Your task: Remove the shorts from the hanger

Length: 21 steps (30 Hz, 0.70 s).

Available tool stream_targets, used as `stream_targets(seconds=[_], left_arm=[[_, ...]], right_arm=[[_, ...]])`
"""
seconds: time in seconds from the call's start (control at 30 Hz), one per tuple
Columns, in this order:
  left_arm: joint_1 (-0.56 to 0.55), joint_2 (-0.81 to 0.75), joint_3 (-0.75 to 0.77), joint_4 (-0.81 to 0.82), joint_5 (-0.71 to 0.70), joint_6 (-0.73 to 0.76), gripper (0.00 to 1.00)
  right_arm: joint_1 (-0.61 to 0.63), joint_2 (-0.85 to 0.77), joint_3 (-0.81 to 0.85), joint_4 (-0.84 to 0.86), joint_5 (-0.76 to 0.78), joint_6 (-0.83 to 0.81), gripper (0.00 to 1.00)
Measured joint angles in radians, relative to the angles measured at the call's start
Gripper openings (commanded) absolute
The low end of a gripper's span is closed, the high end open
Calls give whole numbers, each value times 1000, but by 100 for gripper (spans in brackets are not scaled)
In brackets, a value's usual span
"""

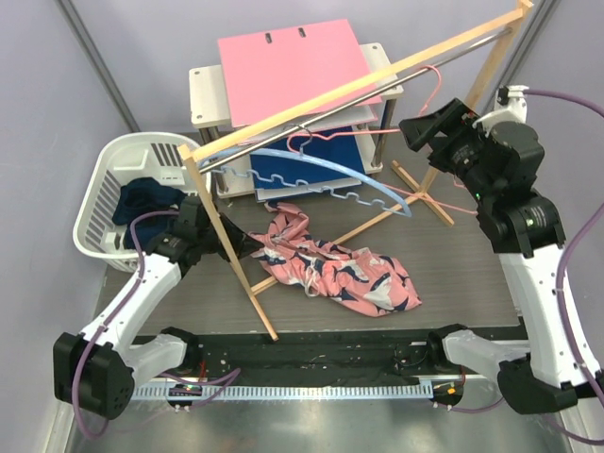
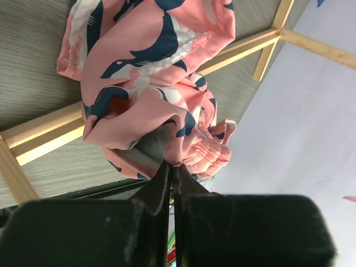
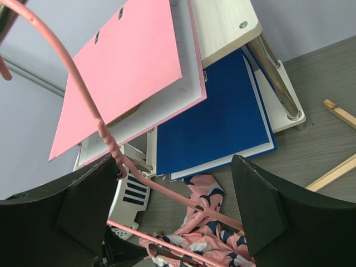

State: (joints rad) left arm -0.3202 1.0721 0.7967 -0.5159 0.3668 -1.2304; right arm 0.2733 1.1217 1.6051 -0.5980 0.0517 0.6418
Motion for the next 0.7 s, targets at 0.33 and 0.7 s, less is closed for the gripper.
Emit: stream_targets(seconds=[0.33, 0.7], left_arm=[[67, -20, 0, -21, 1, -2, 0], [67, -66, -2, -20, 7, -37, 0]], right_arm=[[0, -190, -97, -65, 88, -35, 96], [0, -56, 33, -114, -69, -129, 98]])
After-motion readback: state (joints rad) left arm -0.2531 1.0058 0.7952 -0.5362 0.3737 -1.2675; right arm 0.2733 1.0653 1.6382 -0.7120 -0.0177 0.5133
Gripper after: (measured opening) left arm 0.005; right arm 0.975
